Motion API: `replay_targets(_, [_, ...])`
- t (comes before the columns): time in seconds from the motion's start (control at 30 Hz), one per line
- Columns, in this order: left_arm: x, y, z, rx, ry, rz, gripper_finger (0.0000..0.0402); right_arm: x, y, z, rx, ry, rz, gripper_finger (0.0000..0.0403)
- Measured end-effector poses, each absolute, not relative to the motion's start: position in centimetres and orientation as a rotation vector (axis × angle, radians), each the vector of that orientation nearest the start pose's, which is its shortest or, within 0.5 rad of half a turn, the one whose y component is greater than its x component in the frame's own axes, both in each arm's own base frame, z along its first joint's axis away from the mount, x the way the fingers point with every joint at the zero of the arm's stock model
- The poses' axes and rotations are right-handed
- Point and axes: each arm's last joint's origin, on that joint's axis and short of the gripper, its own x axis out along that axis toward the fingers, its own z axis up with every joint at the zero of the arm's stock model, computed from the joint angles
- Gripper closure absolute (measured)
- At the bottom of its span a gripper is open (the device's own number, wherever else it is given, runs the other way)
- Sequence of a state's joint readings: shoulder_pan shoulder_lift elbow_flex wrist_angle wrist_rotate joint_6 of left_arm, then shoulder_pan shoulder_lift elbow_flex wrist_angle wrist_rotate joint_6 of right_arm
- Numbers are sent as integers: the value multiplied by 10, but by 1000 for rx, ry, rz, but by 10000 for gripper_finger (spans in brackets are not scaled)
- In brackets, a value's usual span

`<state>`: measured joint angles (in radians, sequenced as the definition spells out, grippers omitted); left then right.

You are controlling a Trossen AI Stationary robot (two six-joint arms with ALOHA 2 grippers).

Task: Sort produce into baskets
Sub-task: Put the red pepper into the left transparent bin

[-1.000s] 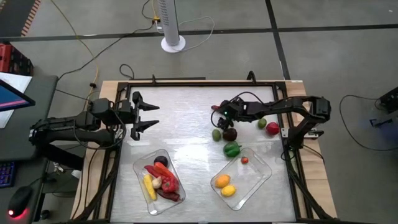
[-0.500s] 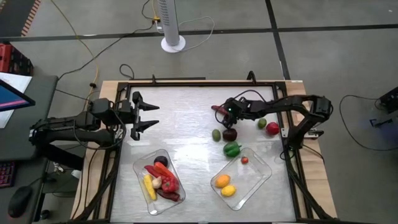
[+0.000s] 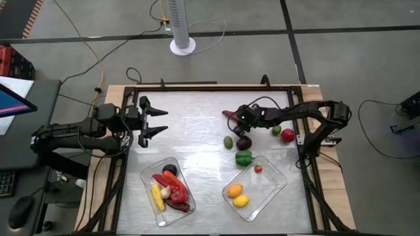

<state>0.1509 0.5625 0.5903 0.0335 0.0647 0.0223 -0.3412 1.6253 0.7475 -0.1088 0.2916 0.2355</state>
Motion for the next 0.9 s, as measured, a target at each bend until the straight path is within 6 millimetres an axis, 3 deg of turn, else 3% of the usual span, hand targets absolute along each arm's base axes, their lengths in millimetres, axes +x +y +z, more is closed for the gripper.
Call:
replay_targets(0.17, [134, 19, 317, 51, -53, 89, 150, 285, -95, 148, 217, 863, -653, 274])
replay_targets(0.37, [121, 18, 319, 53, -65, 136, 150, 313, -64, 177, 172, 776, -536, 248])
replay_targets(0.63, [108, 16, 321, 54, -89, 147, 150, 349, 12, 222, 173, 532, -273, 249])
replay_targets(0.77, [108, 16, 321, 52, -90, 147, 150, 355, 53, 242, 166, 380, -135, 246])
replay_targets(0.9, [109, 16, 321, 47, -86, 146, 150, 357, 79, 260, 152, 297, -55, 245])
